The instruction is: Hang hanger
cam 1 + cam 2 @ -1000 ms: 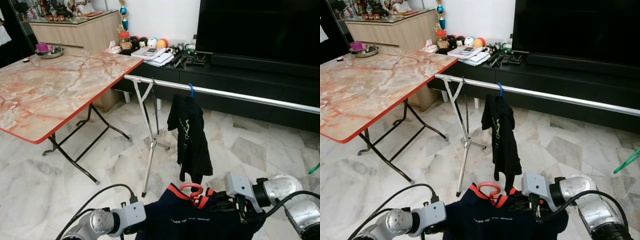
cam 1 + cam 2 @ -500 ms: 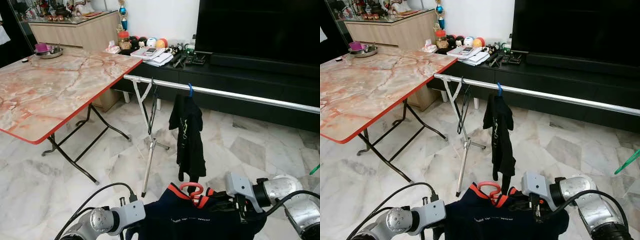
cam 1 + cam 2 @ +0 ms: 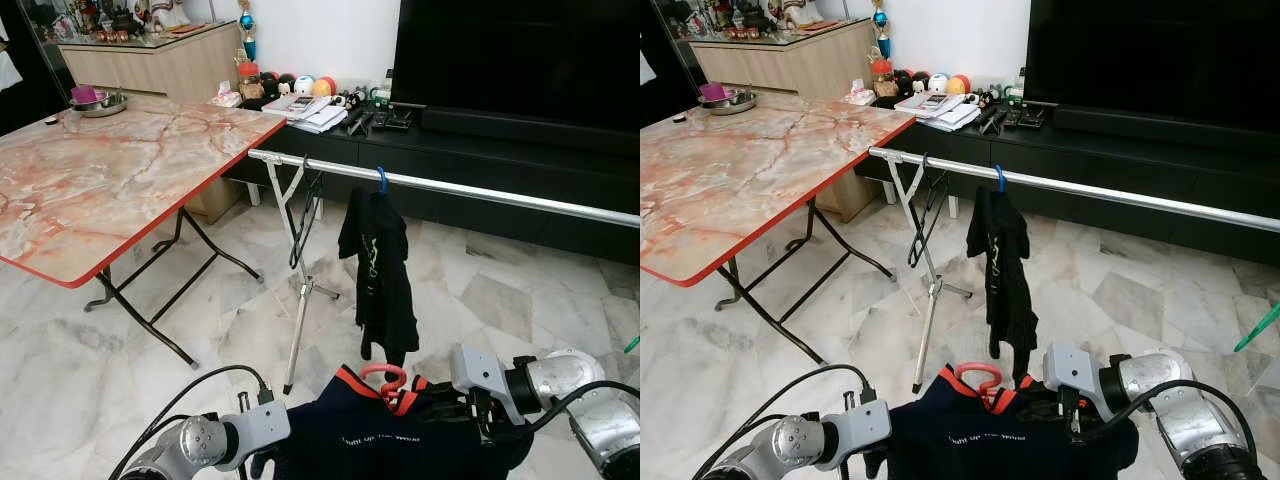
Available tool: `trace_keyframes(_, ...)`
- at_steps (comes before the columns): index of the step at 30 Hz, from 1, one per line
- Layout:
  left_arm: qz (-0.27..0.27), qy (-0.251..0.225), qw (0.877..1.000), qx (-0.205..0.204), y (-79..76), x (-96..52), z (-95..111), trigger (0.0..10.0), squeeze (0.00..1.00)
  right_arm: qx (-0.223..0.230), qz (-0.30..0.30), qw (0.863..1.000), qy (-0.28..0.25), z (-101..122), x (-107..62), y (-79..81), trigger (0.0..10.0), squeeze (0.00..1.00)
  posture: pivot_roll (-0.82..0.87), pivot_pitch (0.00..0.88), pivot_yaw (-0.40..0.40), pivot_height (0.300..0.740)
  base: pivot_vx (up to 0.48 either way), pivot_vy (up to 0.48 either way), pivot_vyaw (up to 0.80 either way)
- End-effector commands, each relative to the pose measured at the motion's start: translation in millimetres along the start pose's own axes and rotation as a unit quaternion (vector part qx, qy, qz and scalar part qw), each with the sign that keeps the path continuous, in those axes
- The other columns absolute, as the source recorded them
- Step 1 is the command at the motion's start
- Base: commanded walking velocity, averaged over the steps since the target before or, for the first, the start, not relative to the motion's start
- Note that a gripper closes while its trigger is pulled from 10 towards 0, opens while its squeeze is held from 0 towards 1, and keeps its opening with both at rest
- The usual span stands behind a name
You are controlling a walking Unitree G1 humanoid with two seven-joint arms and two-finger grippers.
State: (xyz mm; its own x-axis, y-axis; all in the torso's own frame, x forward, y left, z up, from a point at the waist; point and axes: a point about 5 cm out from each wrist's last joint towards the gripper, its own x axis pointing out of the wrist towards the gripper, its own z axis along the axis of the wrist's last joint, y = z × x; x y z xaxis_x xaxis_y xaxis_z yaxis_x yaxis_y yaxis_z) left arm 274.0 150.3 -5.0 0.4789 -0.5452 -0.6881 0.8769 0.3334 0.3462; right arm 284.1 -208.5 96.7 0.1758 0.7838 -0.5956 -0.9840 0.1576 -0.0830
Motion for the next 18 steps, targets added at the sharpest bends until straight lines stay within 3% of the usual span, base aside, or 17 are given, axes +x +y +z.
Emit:
trace_keyframes(1, 0.025, 0.024, 0.999, 0.005, 11.4, -6.0, -6, 0.0, 0.0, -0.013, -0.025, 1.0, 0.01, 1, -6.9, -6.0, 10.0, 0.0, -0.03, 0.03, 0.039, 0.74, 0.0, 0.0, 0.0)
trace_keyframes(8, 0.075, 0.036, 0.996, -0.014, 23.7, -13.2, -13, 0.0, 0.0, 0.004, -0.09, 0.991, 0.098, -23, -10.8, -11.8, 10.0, 0.0, -0.03, 0.038, 0.039, 0.74, 0.0, 0.0, 0.0)
trace_keyframes(15, 0.091, 0.048, 0.994, -0.02, 28.0, -18.6, -19, 0.0, 0.0, 0.044, -0.16, 0.98, 0.11, -33, -11.7, -17.3, 10.0, 0.0, -0.03, 0.047, 0.054, 0.74, 0.0, 0.0, 0.0)
trace_keyframes(18, 0.091, 0.048, 0.994, -0.02, 28.3, -19.3, -20, 0.0, 0.0, 0.059, -0.179, 0.978, 0.089, -33, -9.3, -17.9, 10.0, 0.0, -0.03, 0.047, 0.06, 0.74, 0.0, 0.0, 0.0)
